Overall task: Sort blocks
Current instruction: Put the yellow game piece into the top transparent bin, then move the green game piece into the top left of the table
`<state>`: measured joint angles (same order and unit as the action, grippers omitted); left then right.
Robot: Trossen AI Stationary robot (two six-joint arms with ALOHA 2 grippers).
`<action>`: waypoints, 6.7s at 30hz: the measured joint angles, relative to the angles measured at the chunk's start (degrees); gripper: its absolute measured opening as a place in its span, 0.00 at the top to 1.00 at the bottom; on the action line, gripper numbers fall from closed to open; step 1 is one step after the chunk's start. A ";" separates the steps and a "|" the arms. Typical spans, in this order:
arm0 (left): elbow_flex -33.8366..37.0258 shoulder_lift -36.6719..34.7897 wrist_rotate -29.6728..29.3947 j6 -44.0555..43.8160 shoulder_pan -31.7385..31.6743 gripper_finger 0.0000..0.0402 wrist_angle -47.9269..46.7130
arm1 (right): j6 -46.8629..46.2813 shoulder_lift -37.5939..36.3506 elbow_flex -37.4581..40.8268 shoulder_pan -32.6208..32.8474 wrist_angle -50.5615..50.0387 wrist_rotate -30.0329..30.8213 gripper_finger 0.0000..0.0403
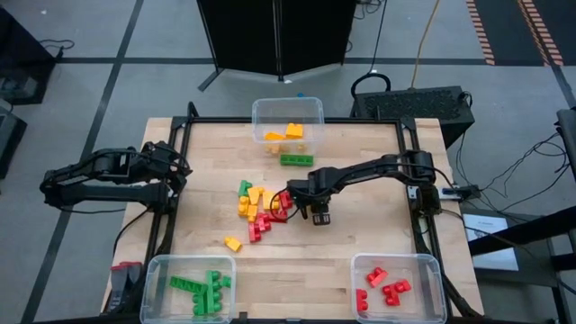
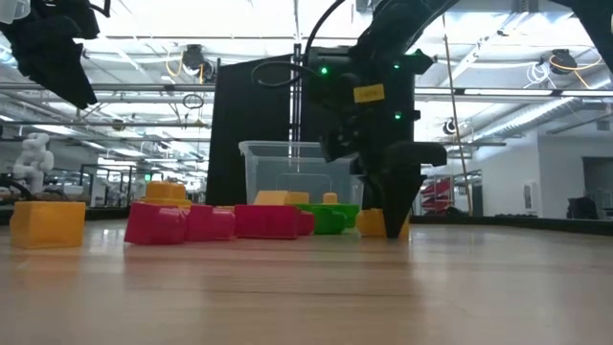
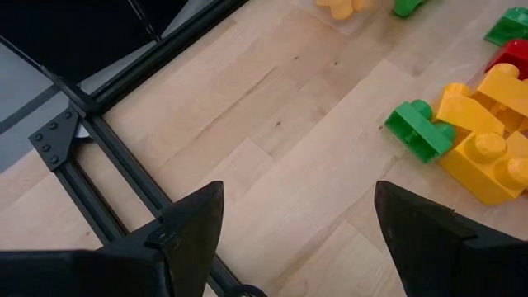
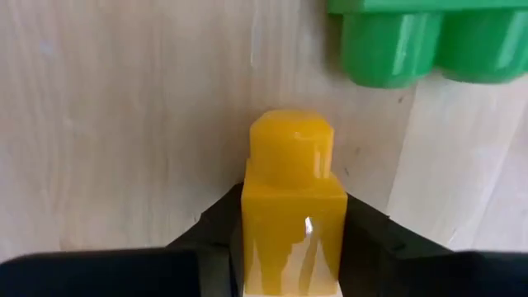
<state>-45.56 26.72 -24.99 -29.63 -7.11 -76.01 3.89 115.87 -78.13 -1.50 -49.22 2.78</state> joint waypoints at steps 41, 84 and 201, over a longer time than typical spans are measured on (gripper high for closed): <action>0.00 -0.02 -1.07 -0.02 0.00 0.28 0.00 | -23.77 -1.30 -21.46 -25.05 14.48 8.77 0.72; 0.00 0.00 -1.05 1.49 0.01 0.28 -1.44 | -7.69 -0.37 -14.72 -10.07 -6.71 9.64 0.32; -0.01 -0.01 -1.89 0.13 0.01 0.28 -1.07 | -20.74 -6.39 -2.07 -2.08 28.13 16.57 0.69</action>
<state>-45.57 26.71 -26.89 -29.50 -7.10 -77.08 -16.85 109.48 -80.20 -3.57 -21.09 19.35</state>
